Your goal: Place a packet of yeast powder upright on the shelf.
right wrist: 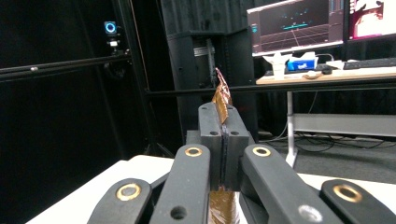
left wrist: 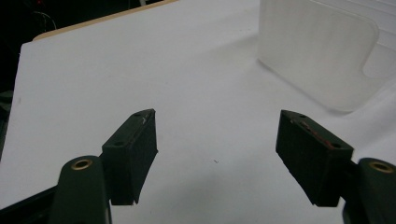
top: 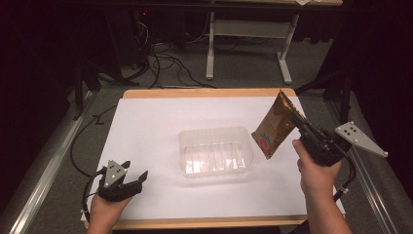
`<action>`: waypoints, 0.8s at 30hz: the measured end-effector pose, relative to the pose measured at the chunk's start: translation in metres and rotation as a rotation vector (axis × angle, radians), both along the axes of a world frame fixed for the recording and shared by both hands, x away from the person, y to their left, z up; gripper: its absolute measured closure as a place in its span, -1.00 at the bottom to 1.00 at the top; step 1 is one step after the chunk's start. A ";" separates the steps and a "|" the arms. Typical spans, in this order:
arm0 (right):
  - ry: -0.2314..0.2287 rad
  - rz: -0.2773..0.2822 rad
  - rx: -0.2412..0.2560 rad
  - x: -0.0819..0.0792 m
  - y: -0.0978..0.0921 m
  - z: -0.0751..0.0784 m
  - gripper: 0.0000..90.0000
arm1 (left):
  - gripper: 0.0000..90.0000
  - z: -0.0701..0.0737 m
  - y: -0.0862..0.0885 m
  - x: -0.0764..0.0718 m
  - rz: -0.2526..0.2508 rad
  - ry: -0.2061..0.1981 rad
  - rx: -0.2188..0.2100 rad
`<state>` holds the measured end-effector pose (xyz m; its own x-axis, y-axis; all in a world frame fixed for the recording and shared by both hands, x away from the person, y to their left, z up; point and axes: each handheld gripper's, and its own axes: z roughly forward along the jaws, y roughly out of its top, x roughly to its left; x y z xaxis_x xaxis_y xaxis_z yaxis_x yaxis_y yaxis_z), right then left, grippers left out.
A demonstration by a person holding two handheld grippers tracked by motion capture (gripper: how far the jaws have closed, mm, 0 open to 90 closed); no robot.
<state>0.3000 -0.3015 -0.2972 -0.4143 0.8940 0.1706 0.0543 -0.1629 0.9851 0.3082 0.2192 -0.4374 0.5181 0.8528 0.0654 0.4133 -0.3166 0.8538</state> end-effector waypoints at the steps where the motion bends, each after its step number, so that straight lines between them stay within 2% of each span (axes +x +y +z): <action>1: 0.002 0.008 0.004 0.002 0.005 0.000 1.00 | -0.34 0.000 0.000 0.000 0.001 -0.001 -0.001; 14: 0.026 0.023 0.003 0.014 0.036 -0.006 1.00 | -0.34 0.000 0.001 0.000 0.001 -0.006 0.003; 17: 0.030 0.015 -0.016 0.017 0.044 -0.009 1.00 | -0.34 0.001 0.000 -0.001 0.000 -0.006 0.008; 24: 0.057 0.014 -0.025 0.026 0.059 -0.019 1.00 | -0.34 0.001 0.000 -0.001 -0.003 -0.008 0.010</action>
<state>0.3265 -0.2426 -0.3160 -0.4172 0.8924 0.1718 0.1125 -0.1369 0.9842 0.3072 0.2194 -0.4367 0.5204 0.8503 0.0783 0.4057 -0.3269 0.8536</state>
